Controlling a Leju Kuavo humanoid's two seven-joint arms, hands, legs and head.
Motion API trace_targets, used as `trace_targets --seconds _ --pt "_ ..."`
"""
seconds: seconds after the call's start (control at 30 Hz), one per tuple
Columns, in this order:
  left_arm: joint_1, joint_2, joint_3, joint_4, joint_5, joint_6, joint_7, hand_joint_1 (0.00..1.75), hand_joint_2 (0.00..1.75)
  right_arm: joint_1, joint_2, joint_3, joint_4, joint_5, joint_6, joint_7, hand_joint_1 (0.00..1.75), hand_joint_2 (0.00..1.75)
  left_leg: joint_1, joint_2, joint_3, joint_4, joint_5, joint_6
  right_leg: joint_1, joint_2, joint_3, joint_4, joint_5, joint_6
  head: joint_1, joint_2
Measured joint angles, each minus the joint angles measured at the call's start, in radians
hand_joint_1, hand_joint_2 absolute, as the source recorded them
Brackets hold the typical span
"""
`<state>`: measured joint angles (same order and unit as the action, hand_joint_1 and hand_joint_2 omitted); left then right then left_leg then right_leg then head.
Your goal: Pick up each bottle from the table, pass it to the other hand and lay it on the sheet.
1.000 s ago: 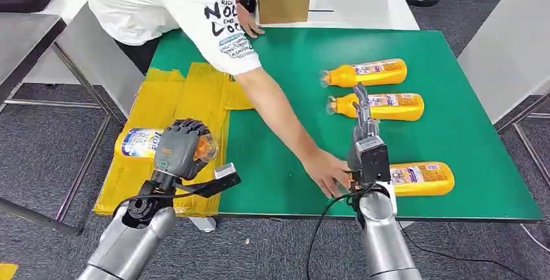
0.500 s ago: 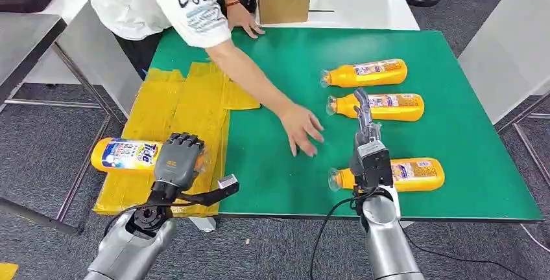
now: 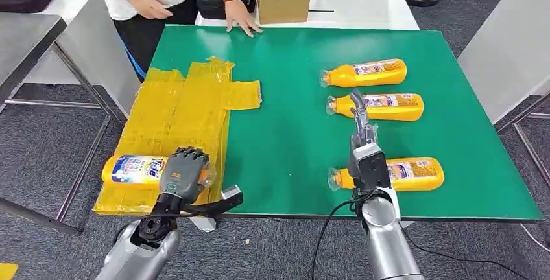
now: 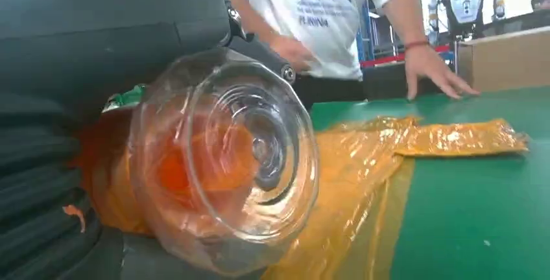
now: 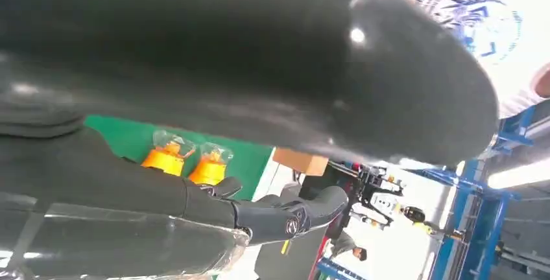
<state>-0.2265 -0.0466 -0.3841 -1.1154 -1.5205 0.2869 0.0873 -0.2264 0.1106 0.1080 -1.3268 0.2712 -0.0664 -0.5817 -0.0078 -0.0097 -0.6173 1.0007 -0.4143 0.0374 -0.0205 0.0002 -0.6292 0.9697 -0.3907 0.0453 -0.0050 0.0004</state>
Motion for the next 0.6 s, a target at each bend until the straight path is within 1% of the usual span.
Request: trace_targets --seconds 0.27,0.6 --pt "0.032 -0.016 0.014 0.008 0.012 0.001 -0.001 1.75 1.75 0.000 0.001 0.004 -0.002 0.013 0.007 0.006 0.00 0.00 0.000 0.000 0.000 0.000 0.000 0.000 0.000 0.000 0.000 0.000 0.000 0.000 0.000 0.000" --pt "0.033 -0.037 0.028 0.051 0.022 0.008 -0.005 1.75 1.75 -0.001 0.004 0.006 -0.002 0.017 0.017 0.008 0.00 0.00 0.000 0.000 0.000 0.000 0.000 0.000 0.000 0.000 0.000 0.000 0.000 0.000 0.000 0.000"
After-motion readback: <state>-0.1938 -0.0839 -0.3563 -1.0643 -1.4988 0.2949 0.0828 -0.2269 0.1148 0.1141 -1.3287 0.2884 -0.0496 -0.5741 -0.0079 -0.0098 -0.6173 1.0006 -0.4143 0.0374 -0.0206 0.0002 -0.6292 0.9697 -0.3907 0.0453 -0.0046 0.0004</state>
